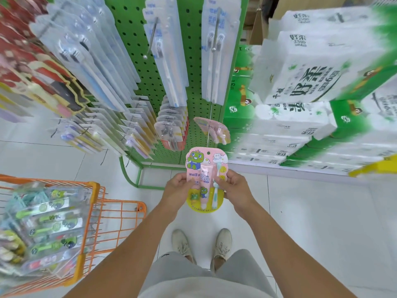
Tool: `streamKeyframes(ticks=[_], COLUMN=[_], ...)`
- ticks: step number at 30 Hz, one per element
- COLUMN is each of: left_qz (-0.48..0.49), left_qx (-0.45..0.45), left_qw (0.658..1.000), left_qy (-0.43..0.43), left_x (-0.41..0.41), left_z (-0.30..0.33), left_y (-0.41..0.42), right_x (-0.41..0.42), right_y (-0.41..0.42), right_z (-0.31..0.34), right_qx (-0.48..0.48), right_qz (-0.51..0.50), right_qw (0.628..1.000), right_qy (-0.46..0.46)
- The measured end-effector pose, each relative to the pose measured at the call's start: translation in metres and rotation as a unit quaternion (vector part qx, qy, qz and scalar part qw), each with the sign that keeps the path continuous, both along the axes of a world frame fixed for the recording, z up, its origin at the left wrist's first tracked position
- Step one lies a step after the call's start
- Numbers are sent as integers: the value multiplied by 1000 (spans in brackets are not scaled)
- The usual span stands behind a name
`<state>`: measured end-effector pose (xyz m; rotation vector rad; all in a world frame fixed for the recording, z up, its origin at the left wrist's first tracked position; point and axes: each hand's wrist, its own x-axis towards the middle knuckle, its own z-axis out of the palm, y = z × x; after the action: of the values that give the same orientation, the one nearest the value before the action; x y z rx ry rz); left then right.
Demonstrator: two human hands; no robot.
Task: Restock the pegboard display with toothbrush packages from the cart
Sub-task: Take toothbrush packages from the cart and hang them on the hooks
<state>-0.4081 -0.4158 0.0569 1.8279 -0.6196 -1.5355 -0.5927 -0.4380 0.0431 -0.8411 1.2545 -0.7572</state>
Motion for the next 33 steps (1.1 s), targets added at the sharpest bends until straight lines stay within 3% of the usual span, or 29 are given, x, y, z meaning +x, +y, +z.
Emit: streamKeyframes(ticks=[5,18,20,26,33], left_qz=[-6,-15,-34,-30,37], left_qx=[9,30,27,17,27], left_qw=[999,998,997,998,998], left_qy=[-45,-45,-58,-54,-48], left_x=[-7,-4,-5,11,41], left_z=[-2,-2,2,9,12], left_y=[-10,-33,-35,-34,-16], right_x=[0,8,10,13,27], right_y=[-7,-37,-44,-98,-175], right_z=[-11,-31,-35,-24,-9], right_qx=[7,15,10,-39,-12], right_qz=[-14,-33,-34,-22,-86], right_qw=[1000,999,999,973,953], right_qy=[-7,-8,16,226,292])
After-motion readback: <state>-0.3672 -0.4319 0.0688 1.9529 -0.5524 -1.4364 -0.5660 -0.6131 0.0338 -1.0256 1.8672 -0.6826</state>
